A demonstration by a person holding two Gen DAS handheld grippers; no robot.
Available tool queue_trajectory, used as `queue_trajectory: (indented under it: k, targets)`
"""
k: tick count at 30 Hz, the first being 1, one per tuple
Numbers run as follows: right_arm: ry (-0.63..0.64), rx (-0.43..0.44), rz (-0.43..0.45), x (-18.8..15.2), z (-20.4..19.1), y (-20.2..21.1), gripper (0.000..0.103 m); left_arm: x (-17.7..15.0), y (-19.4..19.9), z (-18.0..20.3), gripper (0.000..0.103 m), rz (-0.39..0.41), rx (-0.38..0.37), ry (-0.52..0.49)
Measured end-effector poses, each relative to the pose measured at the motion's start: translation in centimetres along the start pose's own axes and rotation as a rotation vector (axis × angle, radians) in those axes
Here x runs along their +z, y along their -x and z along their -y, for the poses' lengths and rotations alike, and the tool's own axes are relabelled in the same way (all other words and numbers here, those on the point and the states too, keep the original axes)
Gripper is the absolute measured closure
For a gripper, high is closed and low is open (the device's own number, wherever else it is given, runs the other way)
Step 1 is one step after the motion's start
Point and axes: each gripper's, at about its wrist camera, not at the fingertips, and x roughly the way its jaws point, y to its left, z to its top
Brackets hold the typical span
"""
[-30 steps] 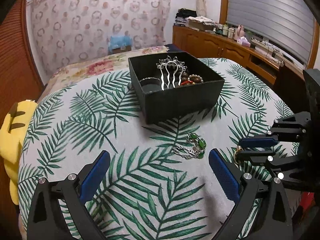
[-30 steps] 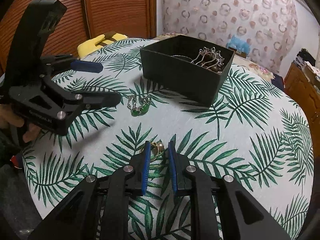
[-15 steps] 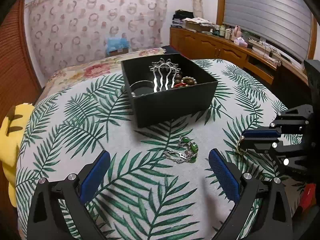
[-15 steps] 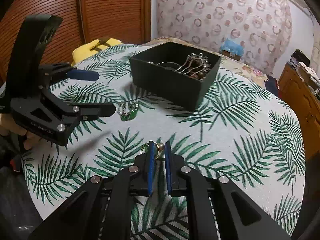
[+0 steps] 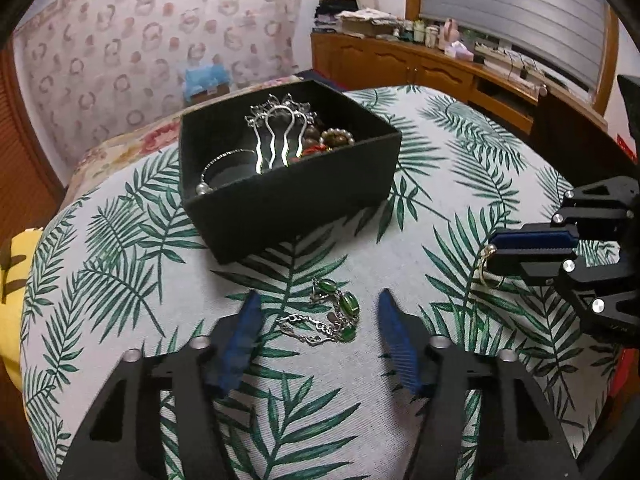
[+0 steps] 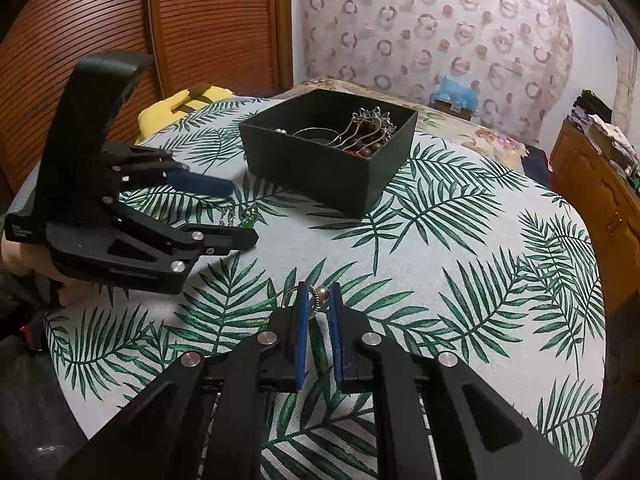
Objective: Organize jewelry
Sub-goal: 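Grasp the green jade earring with the left tool while the right tool holds the ring, then lower the ring and jade earring into the black box and open both tools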
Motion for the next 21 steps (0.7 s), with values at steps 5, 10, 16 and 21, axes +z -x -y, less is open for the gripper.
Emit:
queue_trajectory:
  k: [5,10,16,21]
  targets:
    - [0.000,0.004,0.001,-0.1,0.0,0.0,0.091,-0.2,0.3,0.2,0.071,0.012,-0.024,-0.009]
    - [0.000,0.005,0.005,-0.1,-0.1,0.0,0.091,-0.3,0.6,0.3,0.091,0.020,-0.032,-0.015]
    - [0.002,0.006,0.010,0.1,-0.3,0.0,0.091,-0.3,1.4,-0.2,0.097,0.053,-0.024,0.009]
    - [0.006,0.005,0.018,0.4,-0.3,0.3,0.091,0.0,2.5,-0.6,0.097,0.086,-0.019,0.025]
